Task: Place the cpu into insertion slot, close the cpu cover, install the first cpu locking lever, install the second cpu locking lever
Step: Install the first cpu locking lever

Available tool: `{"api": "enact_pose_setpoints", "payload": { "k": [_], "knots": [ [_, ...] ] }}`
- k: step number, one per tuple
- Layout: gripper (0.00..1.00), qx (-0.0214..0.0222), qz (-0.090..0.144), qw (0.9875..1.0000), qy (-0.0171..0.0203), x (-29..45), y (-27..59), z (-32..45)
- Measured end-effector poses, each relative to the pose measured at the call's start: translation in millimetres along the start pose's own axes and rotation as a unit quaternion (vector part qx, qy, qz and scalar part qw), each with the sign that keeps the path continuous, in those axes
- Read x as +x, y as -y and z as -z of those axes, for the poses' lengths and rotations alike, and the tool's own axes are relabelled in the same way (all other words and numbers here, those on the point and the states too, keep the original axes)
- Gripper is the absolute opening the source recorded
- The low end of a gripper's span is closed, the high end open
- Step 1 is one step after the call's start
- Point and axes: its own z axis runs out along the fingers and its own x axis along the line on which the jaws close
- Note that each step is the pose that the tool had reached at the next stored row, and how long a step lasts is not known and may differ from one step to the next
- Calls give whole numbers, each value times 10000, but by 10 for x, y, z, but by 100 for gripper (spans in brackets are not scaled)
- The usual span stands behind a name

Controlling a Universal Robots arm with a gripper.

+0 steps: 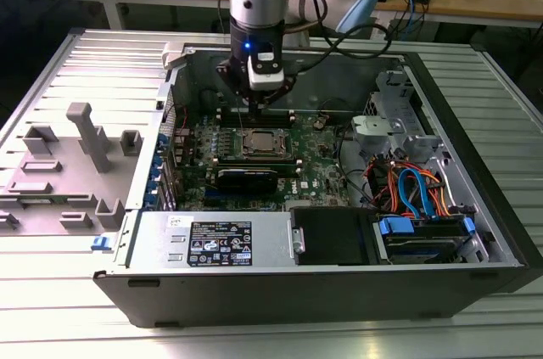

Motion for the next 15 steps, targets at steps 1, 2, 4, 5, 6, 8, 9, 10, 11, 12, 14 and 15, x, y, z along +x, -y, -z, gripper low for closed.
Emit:
{"api": "enact_pose_setpoints", "payload": {
  "k": [1, 2, 4, 5, 6, 8, 9, 10, 11, 12, 14, 15],
  "knots": [
    [11, 0, 85, 10000, 0, 0, 0, -1],
    [11, -1, 207, 9998, 0, 0, 0, -2],
    [11, -4, 444, 9990, 0, 0, 0, -8],
    [11, -4, 610, 9981, 0, 0, 0, -10],
    [11, -5, 725, 9974, 0, 0, 0, -11],
    [11, -7, 952, 9955, 0, 0, 0, -12],
    [11, -8, 1032, 9947, 0, 0, 0, -12],
    [11, -9, 1118, 9937, 0, 0, 0, -13],
    [11, -10, 1258, 9921, 0, 1, 0, -14],
    [11, -11, 1372, 9905, 0, 4, 1, -15],
    [11, -12, 1525, 9883, 0, 40, 15, -17],
    [11, -13, 1541, 9881, 0, 79, 29, -17]
  ]
}}
